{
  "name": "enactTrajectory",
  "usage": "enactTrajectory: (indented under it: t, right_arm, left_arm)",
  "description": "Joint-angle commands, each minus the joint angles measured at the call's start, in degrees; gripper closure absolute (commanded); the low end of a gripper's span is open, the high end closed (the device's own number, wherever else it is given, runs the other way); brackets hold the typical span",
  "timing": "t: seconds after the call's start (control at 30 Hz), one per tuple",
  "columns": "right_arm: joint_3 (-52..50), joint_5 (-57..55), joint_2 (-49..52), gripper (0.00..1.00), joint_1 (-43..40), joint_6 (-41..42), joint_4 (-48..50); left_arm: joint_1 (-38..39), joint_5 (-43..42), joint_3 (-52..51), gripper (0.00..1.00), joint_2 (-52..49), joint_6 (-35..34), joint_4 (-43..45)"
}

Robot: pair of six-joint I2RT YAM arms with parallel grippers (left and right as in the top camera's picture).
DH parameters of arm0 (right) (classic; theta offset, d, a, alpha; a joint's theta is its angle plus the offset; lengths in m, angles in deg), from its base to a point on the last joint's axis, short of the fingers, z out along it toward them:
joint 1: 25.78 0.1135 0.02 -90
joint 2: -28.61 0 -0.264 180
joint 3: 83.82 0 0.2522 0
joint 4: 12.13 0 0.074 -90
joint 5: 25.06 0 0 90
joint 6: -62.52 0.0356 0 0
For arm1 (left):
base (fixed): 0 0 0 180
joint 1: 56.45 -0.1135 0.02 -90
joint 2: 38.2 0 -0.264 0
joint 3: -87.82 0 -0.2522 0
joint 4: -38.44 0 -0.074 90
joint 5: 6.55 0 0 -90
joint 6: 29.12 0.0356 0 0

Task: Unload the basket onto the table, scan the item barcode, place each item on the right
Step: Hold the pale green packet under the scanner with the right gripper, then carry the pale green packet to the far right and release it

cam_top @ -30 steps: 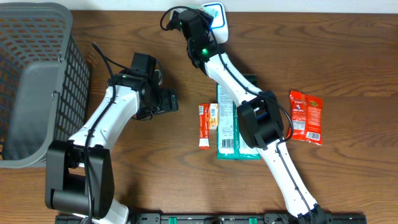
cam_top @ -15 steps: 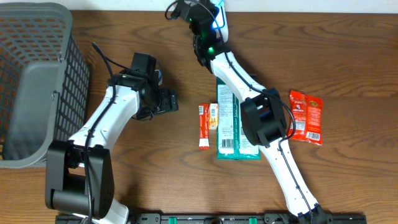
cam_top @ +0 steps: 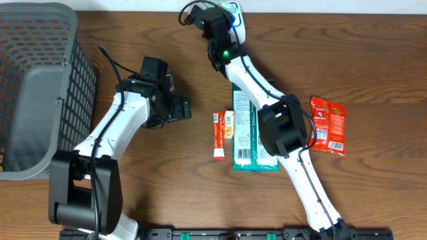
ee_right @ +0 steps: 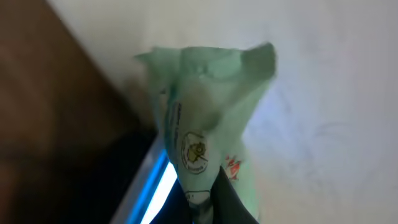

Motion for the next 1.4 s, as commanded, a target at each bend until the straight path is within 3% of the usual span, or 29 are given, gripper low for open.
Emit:
enactTrajectory:
  t: [0.0,0.2,0.73,1.13,1.27,1.37]
  right_arm:
    - [-0.55,-1.11,1.16,0.99,0.72,6.69,-6.01]
    - [-0.55,-1.09,1.16,0.99,0.98,8.63,-10.45]
    - [-0.52,-1.09,-0.83,0.99,1.33,8.83,-10.36]
    - [-0.52,-1.11,-10.38,0.99,0.92,11.85,-11.78]
    - [-0.52,-0.85,-17.33,0.99,0.81,15.02,-15.89]
    - [-0.52,-0.85,-24.06,0.99,0.33,19.41,-24.39]
  left_arm:
    - [-0.2,-0.48,0.57,0.13,1.16,0.72,-0.13]
    - [-0.2,-0.48,0.57,0.13,1.16,0.72,-0.15]
    - [-0.2,-0.5,0.57,0.13,1.16,0.72,-0.13]
    - [-0.2,-0.5,0.57,0.13,1.16,0.72,-0.15]
    - [-0.2,-0.5,0.57,0.13,1.16,0.72,-0.15]
    - [-0.2,-0.48,0.57,0.13,1.16,0.72,-0.15]
